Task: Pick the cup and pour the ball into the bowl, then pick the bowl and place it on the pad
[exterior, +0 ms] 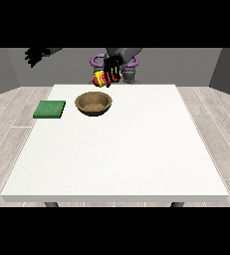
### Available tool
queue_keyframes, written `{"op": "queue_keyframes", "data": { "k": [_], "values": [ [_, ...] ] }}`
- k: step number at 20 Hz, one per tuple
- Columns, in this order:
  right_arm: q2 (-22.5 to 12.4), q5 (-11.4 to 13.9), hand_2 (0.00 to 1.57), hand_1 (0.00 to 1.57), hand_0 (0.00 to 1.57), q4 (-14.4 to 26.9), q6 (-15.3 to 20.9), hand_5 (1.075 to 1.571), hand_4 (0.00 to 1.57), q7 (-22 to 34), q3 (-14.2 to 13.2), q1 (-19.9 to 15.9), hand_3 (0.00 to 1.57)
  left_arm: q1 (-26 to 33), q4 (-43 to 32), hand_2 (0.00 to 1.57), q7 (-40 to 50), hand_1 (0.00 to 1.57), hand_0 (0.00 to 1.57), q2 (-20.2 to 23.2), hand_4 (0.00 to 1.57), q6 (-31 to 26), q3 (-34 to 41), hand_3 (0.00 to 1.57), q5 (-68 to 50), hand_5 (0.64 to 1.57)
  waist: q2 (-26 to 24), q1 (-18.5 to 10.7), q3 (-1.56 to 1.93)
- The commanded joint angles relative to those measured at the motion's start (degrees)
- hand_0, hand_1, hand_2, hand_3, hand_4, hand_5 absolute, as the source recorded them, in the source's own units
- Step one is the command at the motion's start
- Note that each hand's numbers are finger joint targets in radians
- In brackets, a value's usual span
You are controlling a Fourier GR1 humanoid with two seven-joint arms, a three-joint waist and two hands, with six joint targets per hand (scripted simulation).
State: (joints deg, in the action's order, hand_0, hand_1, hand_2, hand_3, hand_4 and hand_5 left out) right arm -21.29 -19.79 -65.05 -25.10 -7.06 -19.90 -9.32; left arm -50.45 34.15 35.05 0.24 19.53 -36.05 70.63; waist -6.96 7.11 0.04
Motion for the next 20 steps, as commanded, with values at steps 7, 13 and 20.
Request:
{"op": "queue_keyframes", "data": {
  "k": [7, 13, 20],
  "values": [
    [2.8, 3.5, 0.0, 0.0, 0.0, 1.2, 3.5, 1.563, 0.69, -1.6, 2.6, -3.2, 0.0, -1.9, 11.8, 1.22, 4.3, 0.0, 0.0, -0.2, 0.9, -17.6, -7.7, 1.5, 2.6, 1.571, 1.8, 0.6, -0.03],
    [-0.2, 1.6, 0.0, 0.0, 0.0, 2.1, 4.3, 1.565, 0.71, -0.2, -1.4, -0.9, 0.0, 8.6, 17.9, 1.57, -4.5, 0.0, 0.0, 4.2, 1.14, -1.0, 1.6, 1.19, -5.7, 1.557, 1.5, -6.3, -0.12],
    [3.7, 0.5, 0.0, 0.0, 0.0, 1.7, 6.3, 1.57, 0.71, 0.8, -0.2, -4.0, 0.0, 12.0, 32.9, 0.28, -13.9, 0.62, 0.62, -0.1, 1.1, 13.7, 17.4, 0.0, -31.5, 1.571, 10.7, -9.3, -1.18]
  ]
}}
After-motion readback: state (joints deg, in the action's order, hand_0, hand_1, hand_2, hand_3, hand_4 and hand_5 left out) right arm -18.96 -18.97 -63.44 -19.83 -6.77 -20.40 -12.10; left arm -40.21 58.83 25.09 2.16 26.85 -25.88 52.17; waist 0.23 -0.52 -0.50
